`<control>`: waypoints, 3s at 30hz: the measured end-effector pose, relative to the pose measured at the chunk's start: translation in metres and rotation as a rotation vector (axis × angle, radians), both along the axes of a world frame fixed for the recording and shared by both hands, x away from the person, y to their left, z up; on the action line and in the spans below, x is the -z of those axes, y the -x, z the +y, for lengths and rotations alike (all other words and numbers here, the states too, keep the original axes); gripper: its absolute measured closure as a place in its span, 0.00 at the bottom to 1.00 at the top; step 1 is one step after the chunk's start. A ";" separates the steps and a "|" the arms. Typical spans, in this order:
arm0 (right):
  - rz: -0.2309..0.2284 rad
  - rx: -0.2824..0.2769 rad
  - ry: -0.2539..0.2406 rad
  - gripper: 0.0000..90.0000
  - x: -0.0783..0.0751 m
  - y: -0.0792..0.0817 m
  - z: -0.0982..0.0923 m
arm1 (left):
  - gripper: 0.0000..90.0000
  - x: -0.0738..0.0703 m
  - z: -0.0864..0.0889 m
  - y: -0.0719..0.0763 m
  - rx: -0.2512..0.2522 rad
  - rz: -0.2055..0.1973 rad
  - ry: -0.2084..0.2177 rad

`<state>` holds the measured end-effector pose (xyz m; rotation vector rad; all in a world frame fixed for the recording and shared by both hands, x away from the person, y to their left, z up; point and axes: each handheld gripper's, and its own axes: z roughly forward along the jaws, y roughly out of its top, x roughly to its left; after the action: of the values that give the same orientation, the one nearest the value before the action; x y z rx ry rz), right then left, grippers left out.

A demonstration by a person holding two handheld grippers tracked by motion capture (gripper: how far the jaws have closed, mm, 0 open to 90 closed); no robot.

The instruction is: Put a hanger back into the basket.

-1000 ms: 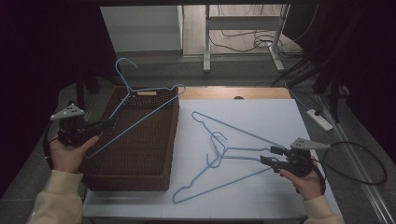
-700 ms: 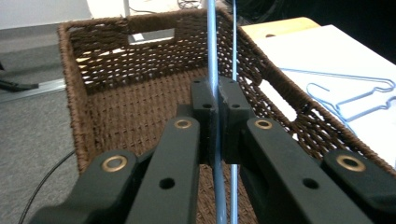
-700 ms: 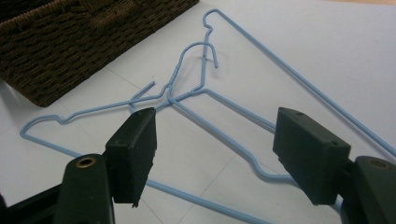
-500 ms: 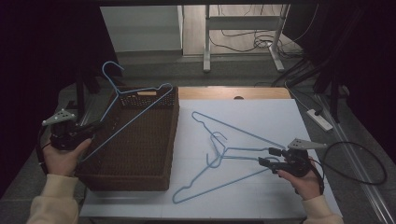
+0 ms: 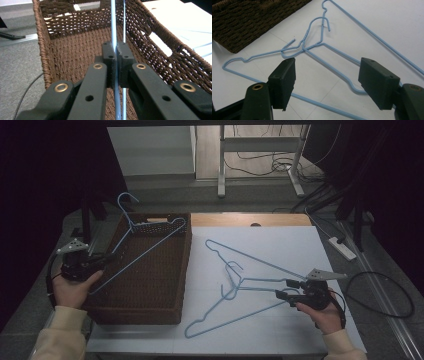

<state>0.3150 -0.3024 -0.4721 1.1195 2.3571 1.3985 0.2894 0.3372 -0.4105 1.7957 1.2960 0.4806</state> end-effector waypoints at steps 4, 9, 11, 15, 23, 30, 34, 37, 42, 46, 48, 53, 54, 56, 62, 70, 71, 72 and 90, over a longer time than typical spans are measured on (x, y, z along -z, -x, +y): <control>0.002 -0.001 0.000 0.34 0.000 0.000 0.000 | 0.96 0.004 -0.004 -0.005 0.007 0.018 -0.005; 0.007 -0.006 0.006 0.34 0.001 0.000 0.001 | 0.96 0.009 -0.011 -0.012 0.018 0.044 -0.023; 0.007 -0.008 0.007 0.34 0.001 0.000 0.001 | 0.96 0.012 -0.013 -0.016 0.021 0.058 -0.032; 0.009 -0.008 0.010 0.34 0.001 0.000 0.001 | 0.96 0.020 -0.021 -0.024 0.029 0.105 -0.061; 0.009 -0.010 0.010 0.34 0.001 0.000 0.001 | 0.96 0.025 -0.023 -0.030 0.022 0.160 -0.093; 0.011 -0.011 0.012 0.34 0.002 0.000 0.002 | 0.95 0.033 -0.024 -0.034 0.025 0.250 -0.192; 0.013 -0.012 0.013 0.34 0.002 -0.001 0.002 | 0.94 0.041 -0.024 -0.041 0.023 0.351 -0.238; 0.015 -0.013 0.015 0.34 0.003 -0.001 0.002 | 0.94 0.042 -0.025 -0.043 0.010 0.378 -0.251; 0.016 -0.017 0.020 0.34 0.003 -0.001 0.003 | 0.94 0.045 -0.023 -0.047 -0.023 0.417 -0.250; 0.020 -0.017 0.023 0.34 0.004 -0.001 0.003 | 0.91 0.050 -0.024 -0.052 -0.042 0.469 -0.268; 0.020 -0.016 0.023 0.34 0.004 -0.001 0.003 | 0.89 0.054 -0.025 -0.053 -0.042 0.494 -0.287; 0.021 -0.017 0.024 0.34 0.004 -0.001 0.003 | 0.65 0.048 -0.026 -0.049 -0.068 0.412 -0.299; 0.021 -0.017 0.024 0.34 0.004 -0.001 0.002 | 0.62 0.045 -0.026 -0.047 -0.073 0.378 -0.298; 0.021 -0.017 0.024 0.34 0.004 -0.001 0.002 | 0.55 0.042 -0.027 -0.045 -0.077 0.353 -0.296; 0.022 -0.016 0.024 0.34 0.004 -0.001 0.003 | 0.44 0.024 -0.028 -0.031 -0.026 0.247 -0.214; 0.016 -0.009 0.017 0.34 0.003 -0.002 0.001 | 0.41 0.005 -0.036 -0.006 0.067 0.116 -0.110; 0.017 -0.009 0.016 0.34 0.003 -0.002 0.001 | 0.41 0.005 -0.036 -0.006 0.067 0.116 -0.110; 0.017 -0.009 0.016 0.34 0.003 -0.002 0.001 | 0.41 0.003 -0.039 -0.002 0.080 0.101 -0.101; -0.008 0.007 0.030 0.34 0.003 -0.001 -0.001 | 0.39 0.002 -0.078 0.031 0.215 -0.052 0.034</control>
<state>0.3163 -0.3031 -0.4750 1.1113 2.3583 1.3588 0.2587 0.2594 -0.4125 1.8560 1.0544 0.3809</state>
